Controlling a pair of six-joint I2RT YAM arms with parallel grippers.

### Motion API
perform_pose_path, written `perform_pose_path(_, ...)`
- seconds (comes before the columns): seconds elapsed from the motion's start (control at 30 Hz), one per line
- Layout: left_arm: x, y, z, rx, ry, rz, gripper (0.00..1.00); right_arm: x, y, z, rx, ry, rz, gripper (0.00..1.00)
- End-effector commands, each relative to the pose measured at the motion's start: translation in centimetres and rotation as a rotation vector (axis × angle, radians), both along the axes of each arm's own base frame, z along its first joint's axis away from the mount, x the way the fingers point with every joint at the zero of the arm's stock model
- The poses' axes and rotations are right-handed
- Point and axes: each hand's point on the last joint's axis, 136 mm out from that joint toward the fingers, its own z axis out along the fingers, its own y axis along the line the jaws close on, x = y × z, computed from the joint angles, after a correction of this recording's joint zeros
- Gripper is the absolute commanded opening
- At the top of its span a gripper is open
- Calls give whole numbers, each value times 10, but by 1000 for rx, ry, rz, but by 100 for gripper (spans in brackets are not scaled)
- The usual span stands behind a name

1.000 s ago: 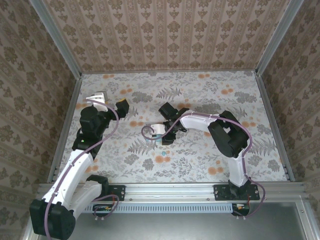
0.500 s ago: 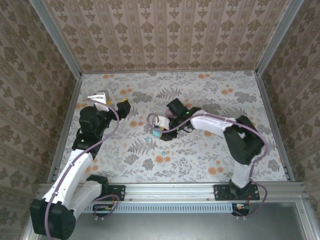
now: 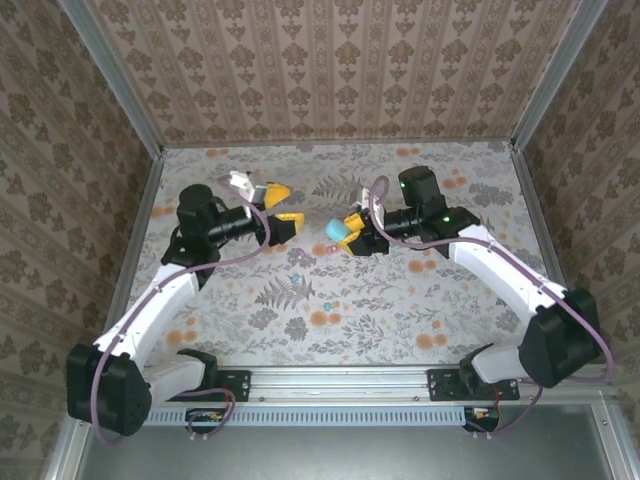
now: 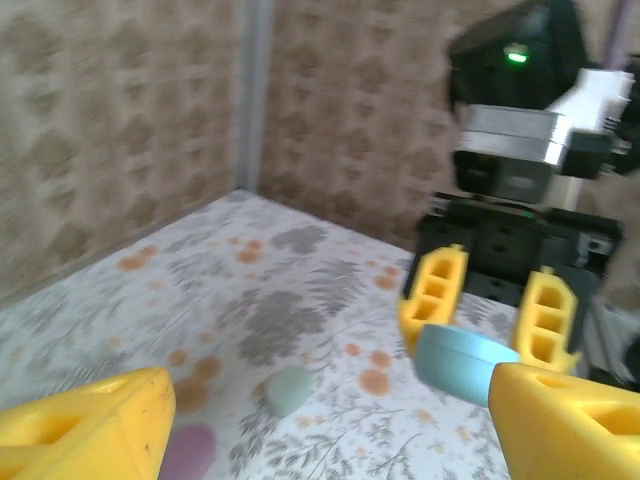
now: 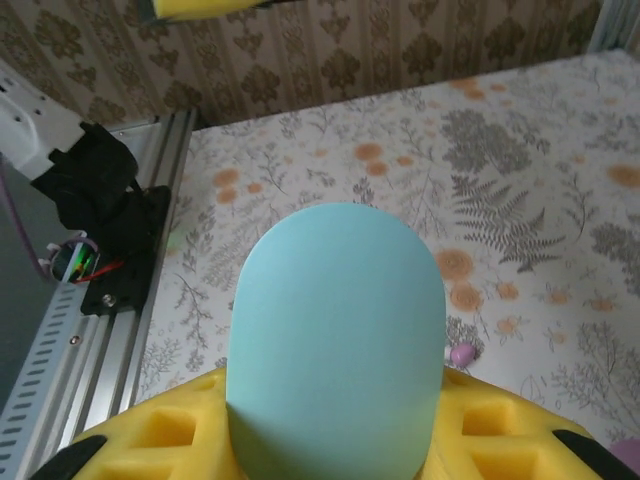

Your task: Insert the wireless bluetooth earbuds into the charging case

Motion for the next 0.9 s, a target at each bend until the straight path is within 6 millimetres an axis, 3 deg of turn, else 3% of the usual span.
perform_pose_path(0.0,-54,-22,1,64,-75,-305,84,-15,-2,21,47,-77,42,31)
perform_pose_path(0.1,-69,-34,1,68,-87,-375,86,-15,-4,25,41,-115,26,31)
perform_pose_path(0.4,-60,-50,-5,96,-77,-349,86,-21,2,29,26,-214,39,31)
perform_pose_path(0.6,-65,-53,-11,130,-57,-382,79,-17,3,32,41,-250,20,32)
perform_pose_path(0.77,-66,-56,-12,134,-42,-391,66,-16,4,34,43,-251,15,32)
perform_pose_path(0.87,-65,-58,-14,140,-41,-389,65,-16,4,35,47,-250,13,33)
